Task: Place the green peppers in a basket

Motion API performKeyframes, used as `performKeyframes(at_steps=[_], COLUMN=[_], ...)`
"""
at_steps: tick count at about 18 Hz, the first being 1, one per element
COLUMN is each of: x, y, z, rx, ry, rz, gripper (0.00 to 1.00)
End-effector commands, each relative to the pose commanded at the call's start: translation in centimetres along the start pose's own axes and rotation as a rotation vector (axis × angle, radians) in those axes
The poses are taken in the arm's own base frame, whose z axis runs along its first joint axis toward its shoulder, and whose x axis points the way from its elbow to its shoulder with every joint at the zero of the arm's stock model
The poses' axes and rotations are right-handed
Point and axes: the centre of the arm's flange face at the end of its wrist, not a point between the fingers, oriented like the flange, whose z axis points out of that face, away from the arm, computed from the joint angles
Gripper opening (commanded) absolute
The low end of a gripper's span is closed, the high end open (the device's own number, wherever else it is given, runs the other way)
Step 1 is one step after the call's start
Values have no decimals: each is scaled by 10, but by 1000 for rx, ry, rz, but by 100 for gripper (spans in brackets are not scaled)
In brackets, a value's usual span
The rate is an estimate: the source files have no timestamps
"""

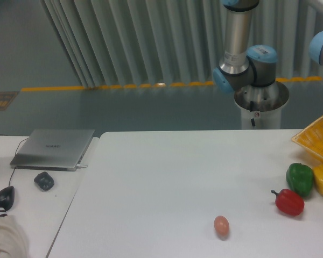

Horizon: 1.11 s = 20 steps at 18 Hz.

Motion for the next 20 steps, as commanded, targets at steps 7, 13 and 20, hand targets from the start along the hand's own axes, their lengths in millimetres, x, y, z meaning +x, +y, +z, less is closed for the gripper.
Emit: performKeyframes(at_steps=[7, 13, 20], x=[-1, 8, 8], y=[-1, -13, -92], z=[2, 0, 5], rx=[7, 13, -4], ry=[5, 5, 22], rz=[-8, -231, -489], gripper=[100, 100, 100])
